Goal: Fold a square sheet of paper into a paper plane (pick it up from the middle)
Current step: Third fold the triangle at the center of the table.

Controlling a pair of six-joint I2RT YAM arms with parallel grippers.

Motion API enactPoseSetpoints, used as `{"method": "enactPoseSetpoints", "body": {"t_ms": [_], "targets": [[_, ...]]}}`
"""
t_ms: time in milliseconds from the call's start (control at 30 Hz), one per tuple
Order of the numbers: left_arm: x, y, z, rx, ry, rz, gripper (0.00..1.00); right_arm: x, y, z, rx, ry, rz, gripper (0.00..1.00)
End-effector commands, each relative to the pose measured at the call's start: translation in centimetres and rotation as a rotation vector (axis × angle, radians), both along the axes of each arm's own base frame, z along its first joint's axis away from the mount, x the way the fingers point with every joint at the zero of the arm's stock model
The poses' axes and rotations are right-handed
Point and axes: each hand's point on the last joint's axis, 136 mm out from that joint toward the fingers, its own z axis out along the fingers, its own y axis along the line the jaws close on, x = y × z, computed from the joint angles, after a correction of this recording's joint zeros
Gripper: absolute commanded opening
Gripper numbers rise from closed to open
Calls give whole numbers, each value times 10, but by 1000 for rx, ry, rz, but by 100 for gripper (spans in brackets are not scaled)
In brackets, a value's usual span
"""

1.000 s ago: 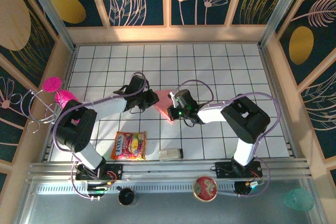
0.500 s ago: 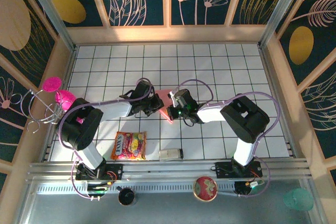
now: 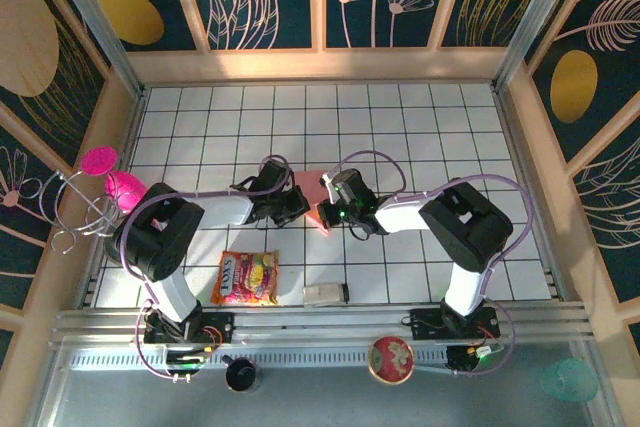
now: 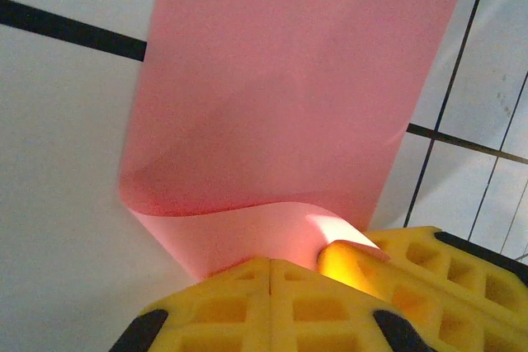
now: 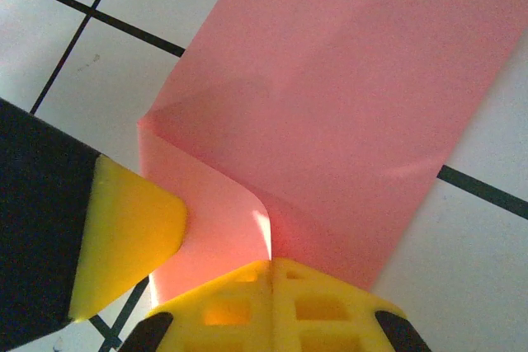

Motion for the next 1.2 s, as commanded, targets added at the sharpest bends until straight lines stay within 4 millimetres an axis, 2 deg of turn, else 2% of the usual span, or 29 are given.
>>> {"method": "enactPoseSetpoints", "body": {"t_ms": [0, 133, 267, 400, 500, 567, 667, 900, 1167], "targets": [[-3, -1, -7, 4, 15, -5, 6, -2, -13, -21, -67, 62, -30, 0], [0, -3, -5, 3, 4, -13, 6, -2, -14, -21, -68, 62, -30, 0], [9, -6, 8, 15, -37, -27, 8, -2, -13, -18, -61, 60, -28, 0], [26, -6, 26, 47, -100, -40, 12, 1, -9, -8, -37, 49, -25, 0], [39, 2, 25, 84, -116, -33, 13, 3, -9, -5, -26, 45, -29, 0], [54, 6, 28, 98, -134, -17, 13, 4, -9, -3, -21, 44, -30, 0], [71, 11, 21, 117, -132, -13, 13, 5, -9, -1, -14, 43, -36, 0], [93, 0, 5, 174, -113, -92, 12, 6, -9, 2, -3, 43, -37, 0], [86, 2, -26, 226, -36, -136, 11, 9, -12, 5, 4, 38, -48, 0]]}}
